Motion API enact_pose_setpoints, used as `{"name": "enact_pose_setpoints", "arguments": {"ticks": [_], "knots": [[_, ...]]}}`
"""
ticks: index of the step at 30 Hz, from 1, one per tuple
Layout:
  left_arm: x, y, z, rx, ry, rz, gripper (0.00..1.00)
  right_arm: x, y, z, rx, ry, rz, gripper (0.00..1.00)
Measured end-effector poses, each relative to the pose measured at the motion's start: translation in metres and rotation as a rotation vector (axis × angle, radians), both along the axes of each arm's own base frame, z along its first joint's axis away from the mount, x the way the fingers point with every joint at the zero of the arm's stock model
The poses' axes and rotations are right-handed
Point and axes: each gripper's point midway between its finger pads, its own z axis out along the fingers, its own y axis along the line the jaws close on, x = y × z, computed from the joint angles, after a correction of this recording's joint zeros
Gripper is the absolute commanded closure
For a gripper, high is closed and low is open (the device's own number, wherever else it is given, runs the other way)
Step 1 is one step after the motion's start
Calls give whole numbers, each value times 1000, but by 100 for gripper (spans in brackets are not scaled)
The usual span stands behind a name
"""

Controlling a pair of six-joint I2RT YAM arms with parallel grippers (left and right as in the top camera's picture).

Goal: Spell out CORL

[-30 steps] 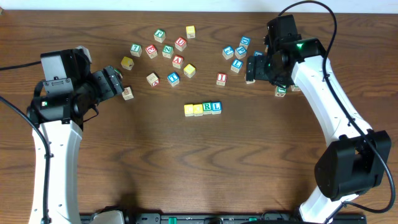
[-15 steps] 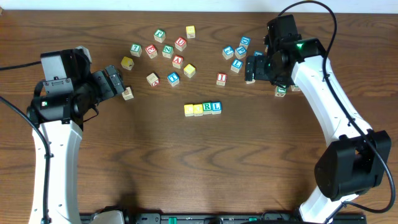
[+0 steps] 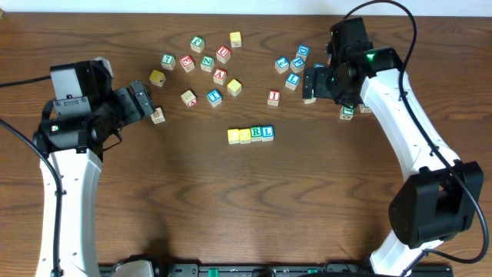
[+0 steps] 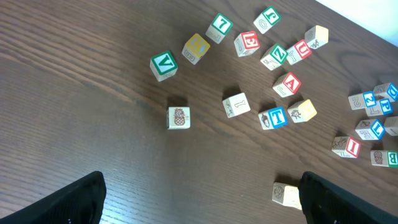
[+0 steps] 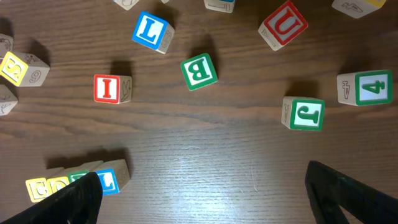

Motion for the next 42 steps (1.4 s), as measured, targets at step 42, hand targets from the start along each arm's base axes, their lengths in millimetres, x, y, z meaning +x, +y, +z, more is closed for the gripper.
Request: {"name": "enact_pose_setpoints", "arguments": {"ticks": [42], "knots": [[0,0,0,0,-1,0,2,4,1,2,4,-19,0,1]]}}
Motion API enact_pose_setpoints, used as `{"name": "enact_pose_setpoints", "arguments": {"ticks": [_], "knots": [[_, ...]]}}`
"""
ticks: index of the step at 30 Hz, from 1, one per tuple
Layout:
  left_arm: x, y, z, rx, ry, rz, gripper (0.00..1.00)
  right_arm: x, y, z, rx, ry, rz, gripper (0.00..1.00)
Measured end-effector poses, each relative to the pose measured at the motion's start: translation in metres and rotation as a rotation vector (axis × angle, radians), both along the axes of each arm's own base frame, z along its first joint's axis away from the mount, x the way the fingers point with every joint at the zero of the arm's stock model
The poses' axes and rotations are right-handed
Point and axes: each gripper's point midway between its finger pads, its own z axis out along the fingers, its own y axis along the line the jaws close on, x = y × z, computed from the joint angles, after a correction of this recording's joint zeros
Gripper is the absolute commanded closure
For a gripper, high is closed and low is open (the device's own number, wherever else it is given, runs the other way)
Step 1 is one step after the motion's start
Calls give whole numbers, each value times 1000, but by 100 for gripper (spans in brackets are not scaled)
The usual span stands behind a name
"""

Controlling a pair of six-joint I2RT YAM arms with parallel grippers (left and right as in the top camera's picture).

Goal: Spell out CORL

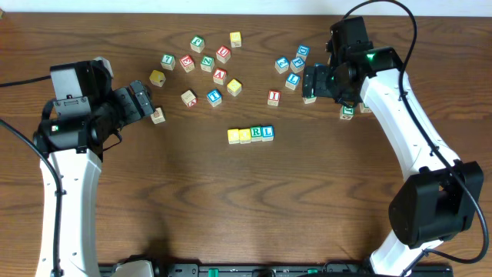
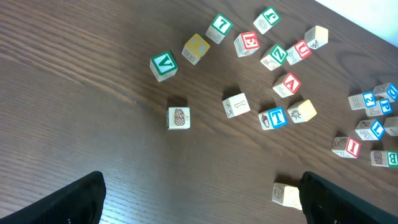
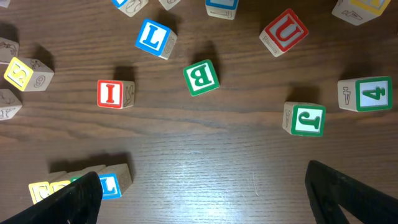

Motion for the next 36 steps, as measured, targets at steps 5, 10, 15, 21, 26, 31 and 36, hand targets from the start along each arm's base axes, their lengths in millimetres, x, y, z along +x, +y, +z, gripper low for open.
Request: {"name": "enact_pose_setpoints", "arguments": {"ticks": [5,10,15,21,26,31,36], "knots": [[0,0,0,0,0,0,3,3,0,1,-1,-14,-2,1],[0,0,0,0,-1,1,2,4,-1,1,-9,-19,-5,1],[3,1,3,3,-17,0,2,6,-4,2,-25,-28,-13,1],[5,1,4,4,-26,0,2,10,-7,3,-37,-45,-20,1],[5,1,4,4,-26,0,2,13,-7,5,-37,-59,-22,1],[5,1,4,4,-26,0,2,21,-7,9,-41,-98,-29,1],[5,1,4,4,-26,1,2,23,-9,10,-53,-107,-36,1]]}}
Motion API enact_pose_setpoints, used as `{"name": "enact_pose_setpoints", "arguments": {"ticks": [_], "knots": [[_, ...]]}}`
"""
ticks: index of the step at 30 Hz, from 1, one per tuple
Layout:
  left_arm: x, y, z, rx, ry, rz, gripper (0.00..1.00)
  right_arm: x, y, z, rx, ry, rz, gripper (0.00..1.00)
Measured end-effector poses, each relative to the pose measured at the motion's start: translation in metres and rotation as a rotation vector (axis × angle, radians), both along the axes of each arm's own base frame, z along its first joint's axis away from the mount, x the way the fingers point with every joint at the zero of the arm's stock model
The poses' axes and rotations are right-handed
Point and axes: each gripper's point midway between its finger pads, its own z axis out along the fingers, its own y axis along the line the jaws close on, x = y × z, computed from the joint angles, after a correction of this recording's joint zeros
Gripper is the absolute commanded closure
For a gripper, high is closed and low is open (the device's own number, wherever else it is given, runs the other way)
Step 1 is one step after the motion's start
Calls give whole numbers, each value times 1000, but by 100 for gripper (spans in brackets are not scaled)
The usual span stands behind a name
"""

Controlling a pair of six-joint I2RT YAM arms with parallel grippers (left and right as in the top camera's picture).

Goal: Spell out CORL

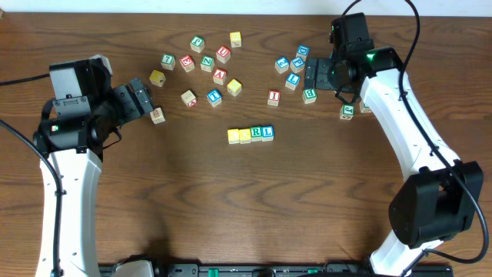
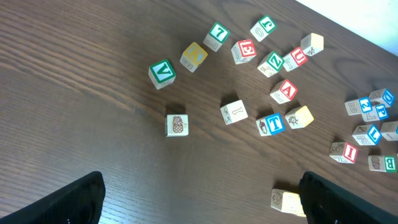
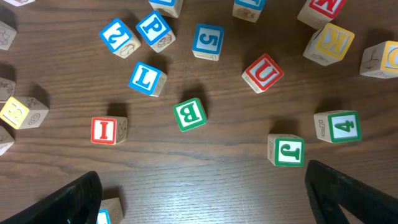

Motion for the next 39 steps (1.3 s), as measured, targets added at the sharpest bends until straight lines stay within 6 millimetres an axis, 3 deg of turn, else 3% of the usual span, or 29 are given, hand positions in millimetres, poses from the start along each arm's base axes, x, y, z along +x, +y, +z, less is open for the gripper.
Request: {"name": "enact_pose_setpoints", "arguments": {"ticks": [19,25,29,39], "knots": [[0,0,0,0,0,-1,2,-7,-3,-3,-14,30,1,1],[0,0,0,0,0,0,2,5,0,6,-4,-33,12,1],[0,0,0,0,0,0,2,6,0,32,-7,-106,43,1],[0,0,0,0,0,0,2,-23,-10,160,-33,-446,111,1]]}}
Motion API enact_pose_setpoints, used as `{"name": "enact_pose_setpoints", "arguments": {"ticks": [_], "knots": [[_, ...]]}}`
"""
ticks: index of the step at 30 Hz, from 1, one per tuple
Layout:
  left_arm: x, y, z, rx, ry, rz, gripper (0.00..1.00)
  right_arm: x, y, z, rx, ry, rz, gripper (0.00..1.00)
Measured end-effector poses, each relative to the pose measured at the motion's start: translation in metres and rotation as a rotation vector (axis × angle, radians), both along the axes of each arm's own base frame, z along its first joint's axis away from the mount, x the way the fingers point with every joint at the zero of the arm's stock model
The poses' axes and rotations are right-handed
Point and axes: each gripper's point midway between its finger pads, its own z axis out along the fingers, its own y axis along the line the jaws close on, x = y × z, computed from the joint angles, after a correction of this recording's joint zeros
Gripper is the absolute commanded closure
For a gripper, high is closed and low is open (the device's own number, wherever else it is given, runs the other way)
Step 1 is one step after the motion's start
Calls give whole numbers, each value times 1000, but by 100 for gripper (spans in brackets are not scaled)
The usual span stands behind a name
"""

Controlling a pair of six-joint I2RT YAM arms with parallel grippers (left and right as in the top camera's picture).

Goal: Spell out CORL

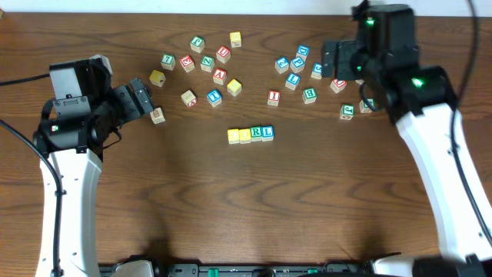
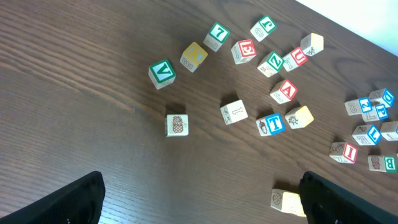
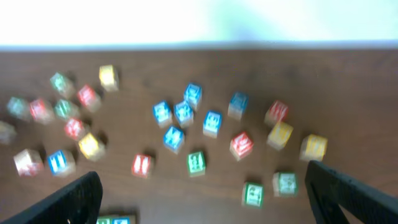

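A row of four letter blocks [image 1: 250,134] lies mid-table: two yellow ones, a green R, then a blue L. The first two letters cannot be read. One pale end of the row [image 2: 285,200] shows in the left wrist view. My left gripper [image 1: 141,100] hangs open at the left, beside a pale pineapple block [image 2: 178,124], with nothing between its fingers [image 2: 68,200]. My right gripper [image 1: 340,58] is raised high over the right-hand blocks, open and empty. Its view is blurred, with its fingertips [image 3: 345,191] wide apart.
Loose blocks lie in two groups at the back: one around a red A [image 1: 220,75], one around a green B [image 1: 309,95]. A red I [image 1: 274,97] sits between them. Two more blocks, one green [image 1: 347,111], lie at the right. The table's far edge [image 3: 199,46] shows.
My right gripper has risen and drawn back: its view went from a close look at the B, J and I blocks to a blurred view of the whole far half. The left arm has not moved.
The four-block row has stood mid-table throughout, and no block has moved. My right gripper hung open low over the right group, then sat farther back over it, and is now high above it. My left gripper stayed open at the left, shifting only slightly.
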Motion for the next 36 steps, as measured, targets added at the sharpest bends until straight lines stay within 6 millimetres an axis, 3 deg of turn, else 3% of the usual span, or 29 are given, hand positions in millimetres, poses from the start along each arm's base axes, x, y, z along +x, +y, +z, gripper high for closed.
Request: {"name": "enact_pose_setpoints", "arguments": {"ticks": [4,8,23,28,36], "knots": [[0,0,0,0,0,0,2,-8,-9,33,6,-184,-16,1],[0,0,0,0,0,0,2,-23,-22,32,10,-301,-39,1],[0,0,0,0,2,0,2,-148,-70,-52,30,-543,-115,1],[0,0,0,0,0,1,2,-170,-76,-77,45,-636,-128,1],[0,0,0,0,1,0,2,-175,-77,-115,56,-694,-132,1]]}}
